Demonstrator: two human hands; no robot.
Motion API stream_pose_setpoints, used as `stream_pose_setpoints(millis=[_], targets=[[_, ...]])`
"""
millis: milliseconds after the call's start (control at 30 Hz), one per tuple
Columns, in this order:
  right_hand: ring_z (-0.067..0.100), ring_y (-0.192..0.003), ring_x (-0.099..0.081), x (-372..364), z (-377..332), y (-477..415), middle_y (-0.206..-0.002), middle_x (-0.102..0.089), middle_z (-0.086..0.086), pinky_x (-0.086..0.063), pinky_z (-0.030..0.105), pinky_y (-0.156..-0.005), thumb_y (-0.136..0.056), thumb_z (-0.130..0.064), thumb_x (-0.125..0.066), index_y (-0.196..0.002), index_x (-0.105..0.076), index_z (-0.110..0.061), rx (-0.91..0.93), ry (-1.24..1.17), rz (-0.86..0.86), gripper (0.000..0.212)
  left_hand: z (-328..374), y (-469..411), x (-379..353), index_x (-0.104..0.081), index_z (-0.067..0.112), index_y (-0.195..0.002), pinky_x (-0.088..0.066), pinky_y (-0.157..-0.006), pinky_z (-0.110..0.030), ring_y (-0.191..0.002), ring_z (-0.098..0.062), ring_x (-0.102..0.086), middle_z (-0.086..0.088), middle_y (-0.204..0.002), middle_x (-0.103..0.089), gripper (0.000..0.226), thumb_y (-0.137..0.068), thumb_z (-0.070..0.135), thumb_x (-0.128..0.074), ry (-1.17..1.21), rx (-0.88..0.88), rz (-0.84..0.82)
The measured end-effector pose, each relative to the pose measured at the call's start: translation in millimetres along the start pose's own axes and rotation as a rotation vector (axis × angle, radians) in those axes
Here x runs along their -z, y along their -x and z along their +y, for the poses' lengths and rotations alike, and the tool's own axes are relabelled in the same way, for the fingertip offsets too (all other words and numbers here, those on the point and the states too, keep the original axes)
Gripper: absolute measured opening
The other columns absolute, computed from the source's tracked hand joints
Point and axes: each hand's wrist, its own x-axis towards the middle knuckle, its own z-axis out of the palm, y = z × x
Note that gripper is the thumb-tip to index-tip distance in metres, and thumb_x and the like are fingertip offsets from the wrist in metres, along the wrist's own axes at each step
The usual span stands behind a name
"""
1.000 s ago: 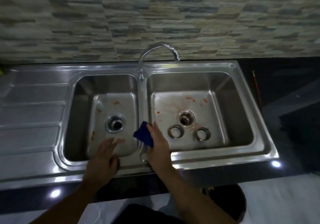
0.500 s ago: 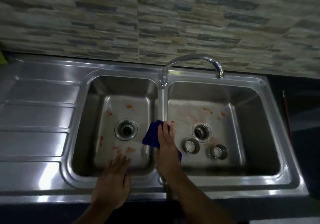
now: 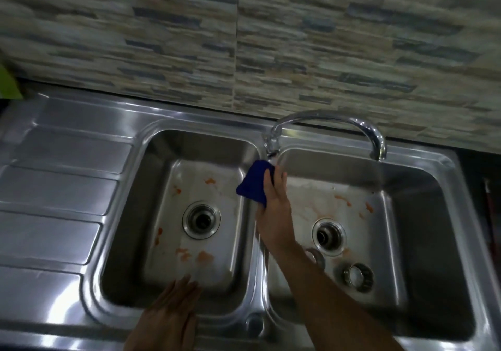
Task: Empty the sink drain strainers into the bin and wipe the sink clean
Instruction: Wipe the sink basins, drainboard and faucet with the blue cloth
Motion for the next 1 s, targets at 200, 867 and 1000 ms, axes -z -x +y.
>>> stream_pose_setpoints(millis=[200, 867, 1000], targets=[[0.032, -0.146, -0.033, -19.5, 6.7, 57.3, -0.15, -0.048, 0.013, -0.03, 0.056, -0.118, -0.071, 0.014, -0.078, -0.137, -0.059, -0.008, 0.207, 0.006, 0.209, 0.072, 7.4, 2.2, 6.2, -0.068, 0.019, -0.111, -0.008, -0.118, -0.013, -0.145, 0.007, -0.024, -0.003, -0.108, -0.078, 0.062, -0.107, 0.036, -0.008, 0.003, -0.094, -0.056], [0.027, -0.152, -0.025, -38.9, -45.3, -20.5, -0.158, -0.037, 0.01, -0.02, 0.05, -0.125, -0.098, -0.005, -0.057, -0.145, -0.051, -0.013, -0.209, 0.018, 0.314, 0.048, -145.5, -105.8, 102.4, -0.04, 0.001, -0.15, -0.028, -0.12, -0.057, -0.148, -0.033, -0.033, -0.018, -0.156, -0.04, 0.061, -0.106, 0.038, -0.02, -0.117, 0.17, 0.205], [0.028, -0.15, -0.027, -58.8, -57.8, -37.2, -0.154, -0.043, 0.012, -0.013, 0.045, -0.126, -0.091, 0.005, -0.057, -0.142, -0.054, -0.012, -0.301, -0.01, 0.449, 0.054, -160.6, -109.3, 99.8, -0.037, 0.002, -0.152, -0.022, -0.123, -0.056, -0.151, -0.032, -0.028, -0.015, -0.16, -0.034, 0.066, -0.107, 0.044, -0.011, -0.173, 0.141, 0.224]])
